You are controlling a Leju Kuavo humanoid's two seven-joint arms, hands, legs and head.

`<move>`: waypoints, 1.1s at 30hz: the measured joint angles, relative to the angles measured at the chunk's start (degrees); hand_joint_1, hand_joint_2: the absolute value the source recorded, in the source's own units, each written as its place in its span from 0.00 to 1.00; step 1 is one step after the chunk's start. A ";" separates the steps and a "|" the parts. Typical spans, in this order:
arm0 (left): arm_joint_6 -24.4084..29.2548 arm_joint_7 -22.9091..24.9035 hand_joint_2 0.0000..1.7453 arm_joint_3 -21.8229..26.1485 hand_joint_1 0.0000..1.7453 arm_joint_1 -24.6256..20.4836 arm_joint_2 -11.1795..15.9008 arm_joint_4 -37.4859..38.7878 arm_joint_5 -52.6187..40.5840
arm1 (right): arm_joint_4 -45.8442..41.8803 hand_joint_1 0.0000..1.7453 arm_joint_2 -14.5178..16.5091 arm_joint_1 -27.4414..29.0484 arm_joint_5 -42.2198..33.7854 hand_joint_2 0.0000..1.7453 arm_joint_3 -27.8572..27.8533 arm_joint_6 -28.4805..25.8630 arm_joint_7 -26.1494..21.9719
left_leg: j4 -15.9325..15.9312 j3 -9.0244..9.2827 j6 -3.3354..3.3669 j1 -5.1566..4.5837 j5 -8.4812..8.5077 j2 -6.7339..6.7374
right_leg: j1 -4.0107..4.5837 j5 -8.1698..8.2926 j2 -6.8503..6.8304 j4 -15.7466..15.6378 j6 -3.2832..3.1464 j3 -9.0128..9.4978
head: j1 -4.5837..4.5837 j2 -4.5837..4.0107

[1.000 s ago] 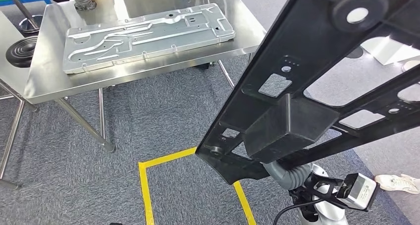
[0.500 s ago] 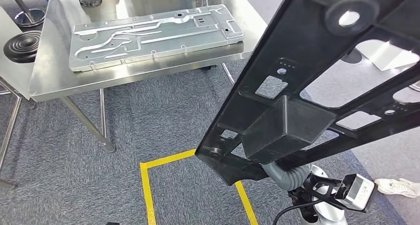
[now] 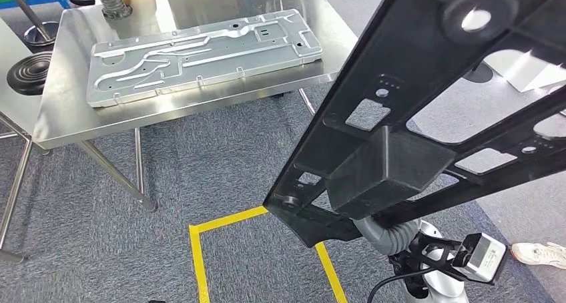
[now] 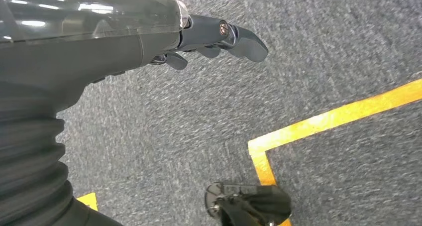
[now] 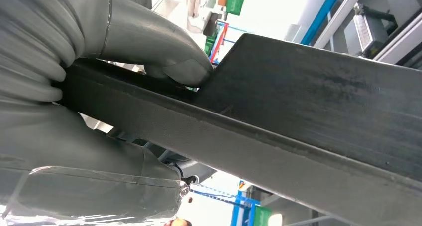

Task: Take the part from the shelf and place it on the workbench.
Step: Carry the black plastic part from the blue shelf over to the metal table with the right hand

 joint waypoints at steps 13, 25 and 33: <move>-0.13 -0.16 1.00 0.00 0.00 -0.28 0.13 0.00 0.00 | -0.15 0.99 0.27 0.24 0.15 1.00 0.05 0.05 -0.02 | -12.35 5.37 3.10 -0.18 4.55 -0.08 | -0.27 -8.24 0.07 17.46 3.06 -8.39 | 0.02 -0.01; 0.04 -0.14 1.00 0.00 0.00 -0.37 0.03 0.00 -0.06 | -0.63 0.99 0.31 0.22 -0.04 1.00 -0.51 0.26 -0.05 | -8.33 5.08 0.94 -0.60 0.78 -0.08 | 0.30 1.11 -0.03 0.52 -0.21 -1.72 | 0.01 -0.01; 0.13 -0.02 1.00 -0.01 0.00 -0.33 0.11 0.00 -0.20 | -0.76 0.99 0.43 1.19 0.02 1.00 -0.72 0.25 -0.11 | -9.17 4.48 0.91 -0.58 3.95 -0.06 | 0.51 -0.05 0.20 1.05 0.03 -0.69 | 0.02 0.00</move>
